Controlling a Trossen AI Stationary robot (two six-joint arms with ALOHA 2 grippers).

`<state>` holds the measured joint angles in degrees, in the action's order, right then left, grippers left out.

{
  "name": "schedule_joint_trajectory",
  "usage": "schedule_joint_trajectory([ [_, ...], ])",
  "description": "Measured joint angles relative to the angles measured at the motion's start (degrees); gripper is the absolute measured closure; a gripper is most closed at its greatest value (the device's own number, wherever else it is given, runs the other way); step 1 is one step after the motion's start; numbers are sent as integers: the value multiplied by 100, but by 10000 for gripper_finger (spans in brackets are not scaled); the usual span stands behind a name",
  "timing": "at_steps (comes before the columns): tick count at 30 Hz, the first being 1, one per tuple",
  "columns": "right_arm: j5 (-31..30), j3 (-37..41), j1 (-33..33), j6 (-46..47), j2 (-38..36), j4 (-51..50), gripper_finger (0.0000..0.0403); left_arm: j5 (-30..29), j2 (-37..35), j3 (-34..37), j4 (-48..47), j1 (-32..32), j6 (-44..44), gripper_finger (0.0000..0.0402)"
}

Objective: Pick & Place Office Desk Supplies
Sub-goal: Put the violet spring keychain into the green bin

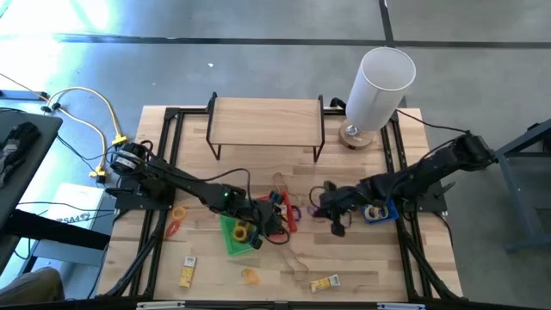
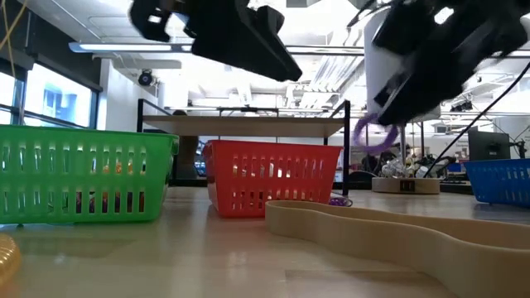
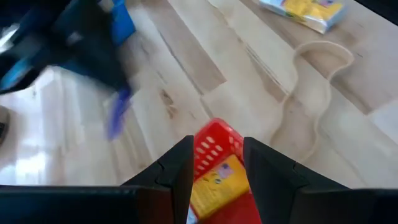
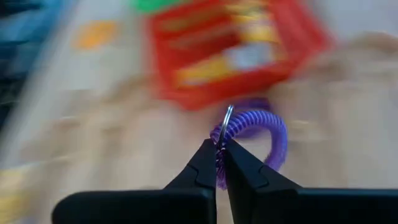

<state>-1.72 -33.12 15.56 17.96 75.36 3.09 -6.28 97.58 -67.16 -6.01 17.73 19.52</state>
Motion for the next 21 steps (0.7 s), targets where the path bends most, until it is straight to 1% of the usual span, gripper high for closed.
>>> schedule_joint_trajectory([
  [3, 517, -9, 287, 3, -20, 605, 398, 0, 0, 0, 186, -110, 43, 270],
  [6, 764, -3, 476, -23, -11, 1111, 399, 0, 2, -2, 454, -241, 261, 270],
  [9, 769, -7, 570, -119, -11, 1384, 399, 77, 2, -2, 682, -349, 361, 270],
  [13, 775, -7, 596, -173, -5, 1588, 399, 441, 2, -2, 926, -437, 458, 270],
  [18, 769, -4, 572, -284, -5, 1619, 399, 854, 2, -2, 1088, -445, 525, 270],
  [21, 769, -4, 572, -321, -5, 1689, 399, 942, 2, -2, 1193, -445, 603, 270],
])
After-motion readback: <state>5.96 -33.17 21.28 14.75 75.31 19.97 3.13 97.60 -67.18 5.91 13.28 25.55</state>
